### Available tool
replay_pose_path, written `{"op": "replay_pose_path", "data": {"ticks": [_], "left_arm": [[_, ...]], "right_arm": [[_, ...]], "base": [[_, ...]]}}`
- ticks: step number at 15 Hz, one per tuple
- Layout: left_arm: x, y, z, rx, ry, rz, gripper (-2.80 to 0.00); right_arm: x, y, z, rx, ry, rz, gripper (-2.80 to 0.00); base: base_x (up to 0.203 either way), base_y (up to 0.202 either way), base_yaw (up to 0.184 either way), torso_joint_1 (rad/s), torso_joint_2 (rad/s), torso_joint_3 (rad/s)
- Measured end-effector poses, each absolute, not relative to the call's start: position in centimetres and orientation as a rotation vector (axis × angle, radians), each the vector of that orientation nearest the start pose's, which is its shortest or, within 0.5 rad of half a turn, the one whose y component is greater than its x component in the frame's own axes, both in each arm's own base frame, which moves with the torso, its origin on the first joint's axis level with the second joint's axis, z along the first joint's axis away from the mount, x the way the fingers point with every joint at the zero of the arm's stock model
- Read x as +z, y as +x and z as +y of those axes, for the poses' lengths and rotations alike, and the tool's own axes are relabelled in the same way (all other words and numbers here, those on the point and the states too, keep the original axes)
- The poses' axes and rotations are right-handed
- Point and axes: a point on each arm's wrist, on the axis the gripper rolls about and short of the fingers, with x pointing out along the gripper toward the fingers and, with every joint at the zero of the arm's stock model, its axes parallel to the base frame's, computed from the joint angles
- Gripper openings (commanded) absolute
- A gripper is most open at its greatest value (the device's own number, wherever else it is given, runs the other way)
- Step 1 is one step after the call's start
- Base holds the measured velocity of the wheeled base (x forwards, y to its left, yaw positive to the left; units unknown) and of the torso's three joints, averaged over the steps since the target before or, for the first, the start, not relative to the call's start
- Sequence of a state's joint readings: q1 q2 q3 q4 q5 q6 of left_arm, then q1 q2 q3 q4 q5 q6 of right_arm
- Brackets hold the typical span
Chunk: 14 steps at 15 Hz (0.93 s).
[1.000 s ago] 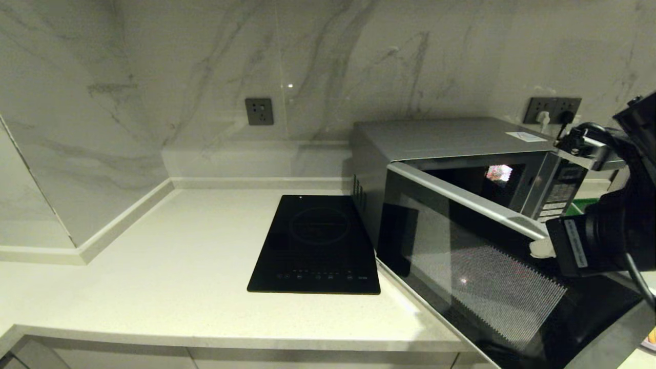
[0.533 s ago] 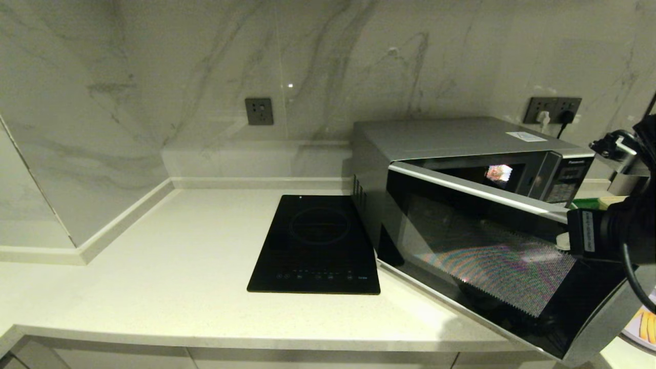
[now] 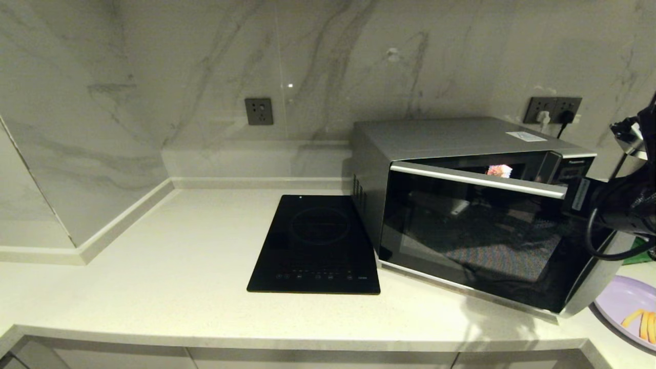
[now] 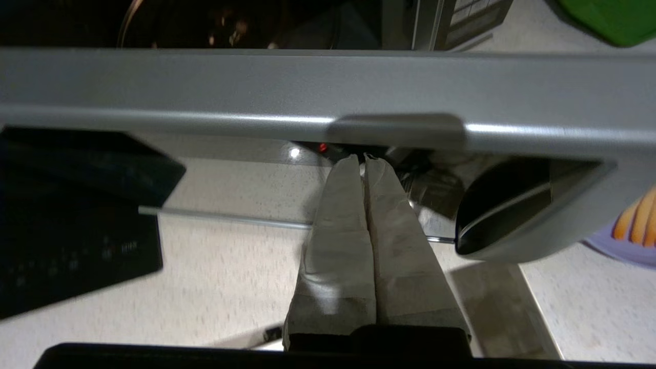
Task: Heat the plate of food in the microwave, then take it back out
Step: Close the microwave oven
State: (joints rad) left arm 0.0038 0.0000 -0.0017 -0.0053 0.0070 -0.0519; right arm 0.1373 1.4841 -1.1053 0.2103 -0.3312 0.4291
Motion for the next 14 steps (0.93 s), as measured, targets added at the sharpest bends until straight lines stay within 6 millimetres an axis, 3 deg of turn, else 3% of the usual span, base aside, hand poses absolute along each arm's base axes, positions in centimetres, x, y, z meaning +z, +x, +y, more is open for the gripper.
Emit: {"op": "replay_pose_path", "data": {"ticks": [7,14], "left_arm": [[7.7,-2.3,0.0,0.011,-0.051,-0.008,-2.8],[7.6,-2.3,0.0,0.011,-0.052,-0.007,-2.8]], "right_arm": [[22.9,29.7,0.2,-0.378,0.333,0.414,-2.8],[22.6,34.0,-2.4,-0.421,0.374,0.286,-2.8]], "base": [[0.0,0.0,0.0,0.0,0.0,0.0],[0.0,0.0,0.0,0.0,0.0,0.0]]}}
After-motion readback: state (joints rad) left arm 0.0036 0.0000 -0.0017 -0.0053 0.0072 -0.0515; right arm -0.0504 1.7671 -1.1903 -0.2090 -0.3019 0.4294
